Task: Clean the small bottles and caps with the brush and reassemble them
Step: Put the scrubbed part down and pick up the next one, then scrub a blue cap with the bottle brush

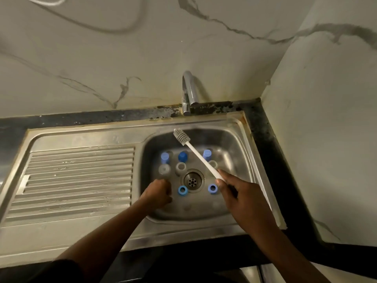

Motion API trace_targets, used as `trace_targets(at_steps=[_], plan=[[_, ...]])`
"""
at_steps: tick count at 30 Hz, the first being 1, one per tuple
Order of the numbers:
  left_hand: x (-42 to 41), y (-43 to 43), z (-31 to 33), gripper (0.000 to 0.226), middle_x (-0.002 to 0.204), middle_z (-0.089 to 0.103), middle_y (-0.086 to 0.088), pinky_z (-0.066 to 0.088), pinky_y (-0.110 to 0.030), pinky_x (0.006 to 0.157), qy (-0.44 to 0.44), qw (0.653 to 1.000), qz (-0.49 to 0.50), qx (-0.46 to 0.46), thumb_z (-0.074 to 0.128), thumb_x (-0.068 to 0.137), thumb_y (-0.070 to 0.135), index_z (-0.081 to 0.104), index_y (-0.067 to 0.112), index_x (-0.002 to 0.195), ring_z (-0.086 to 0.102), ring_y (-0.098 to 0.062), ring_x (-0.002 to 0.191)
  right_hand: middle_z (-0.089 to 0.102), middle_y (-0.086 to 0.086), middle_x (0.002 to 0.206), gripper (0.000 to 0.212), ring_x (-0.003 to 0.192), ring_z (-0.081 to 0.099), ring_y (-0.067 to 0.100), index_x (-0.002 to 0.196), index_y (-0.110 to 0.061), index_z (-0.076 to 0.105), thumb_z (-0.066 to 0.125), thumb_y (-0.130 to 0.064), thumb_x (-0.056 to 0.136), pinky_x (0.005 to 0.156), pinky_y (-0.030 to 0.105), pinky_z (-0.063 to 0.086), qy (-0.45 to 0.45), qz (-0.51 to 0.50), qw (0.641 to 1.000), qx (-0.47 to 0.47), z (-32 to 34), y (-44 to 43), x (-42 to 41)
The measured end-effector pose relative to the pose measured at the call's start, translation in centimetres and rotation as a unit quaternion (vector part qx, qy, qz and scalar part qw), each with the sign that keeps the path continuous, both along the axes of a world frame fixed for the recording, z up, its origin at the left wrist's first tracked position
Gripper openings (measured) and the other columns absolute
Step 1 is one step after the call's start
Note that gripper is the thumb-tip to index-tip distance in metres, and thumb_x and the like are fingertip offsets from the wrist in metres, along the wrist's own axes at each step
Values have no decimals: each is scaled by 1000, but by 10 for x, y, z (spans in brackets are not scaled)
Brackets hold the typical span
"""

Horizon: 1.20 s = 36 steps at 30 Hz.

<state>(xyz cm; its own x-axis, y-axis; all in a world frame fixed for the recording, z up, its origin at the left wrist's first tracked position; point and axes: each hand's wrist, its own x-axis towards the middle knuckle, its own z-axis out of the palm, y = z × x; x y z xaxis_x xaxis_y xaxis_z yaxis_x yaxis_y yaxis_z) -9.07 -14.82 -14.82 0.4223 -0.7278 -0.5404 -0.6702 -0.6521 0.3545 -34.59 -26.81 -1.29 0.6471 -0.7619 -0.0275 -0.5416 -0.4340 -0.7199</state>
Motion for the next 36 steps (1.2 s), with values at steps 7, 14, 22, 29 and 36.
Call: trace_targets(at_steps=[7, 14, 22, 29, 36], plan=[[-7, -9, -36, 33, 127, 60, -3, 53, -30, 97, -23, 995, -47, 80, 76, 93, 17, 62, 18, 122, 63, -19, 113, 73, -29, 93, 41, 85, 68, -8, 142, -39, 61, 57, -49, 103, 80, 26, 60, 20, -24, 999, 13, -9, -6, -12], [-1, -11, -49, 46, 140, 56, -7, 50, -36, 108, -32, 990, -84, 108, 77, 93, 23, 56, 18, 134, 59, -23, 127, 59, -40, 71, 41, 74, 64, -9, 143, -40, 59, 57, -49, 103, 70, 19, 58, 34, -24, 999, 12, -12, -14, -19], [30, -58, -8, 12, 85, 67, 3, 51, -21, 64, -73, 997, -13, -21, 73, 94, 32, 63, 25, 90, 63, -8, 72, 66, -29, 83, 46, 85, 69, -7, 144, -37, 59, 55, -53, 101, 78, 23, 62, 23, -35, 999, 18, -15, -21, -18], [69, -126, -4, 6, 82, 69, 1, 62, -32, 70, -75, 988, 50, -122, 68, 99, 27, 67, 25, 93, 67, -12, 69, 63, -29, 79, 49, 84, 66, -11, 145, -36, 58, 52, -56, 100, 76, 12, 55, 37, -61, 997, 39, -19, -20, -19], [75, -167, -39, 43, 132, 64, -9, 54, -40, 103, -72, 992, -102, -31, 73, 96, 22, 62, 22, 138, 64, -25, 117, 71, -21, 87, 47, 92, 67, -9, 144, -40, 57, 49, -57, 100, 84, 15, 56, 24, -100, 992, 70, -30, -14, -14]])
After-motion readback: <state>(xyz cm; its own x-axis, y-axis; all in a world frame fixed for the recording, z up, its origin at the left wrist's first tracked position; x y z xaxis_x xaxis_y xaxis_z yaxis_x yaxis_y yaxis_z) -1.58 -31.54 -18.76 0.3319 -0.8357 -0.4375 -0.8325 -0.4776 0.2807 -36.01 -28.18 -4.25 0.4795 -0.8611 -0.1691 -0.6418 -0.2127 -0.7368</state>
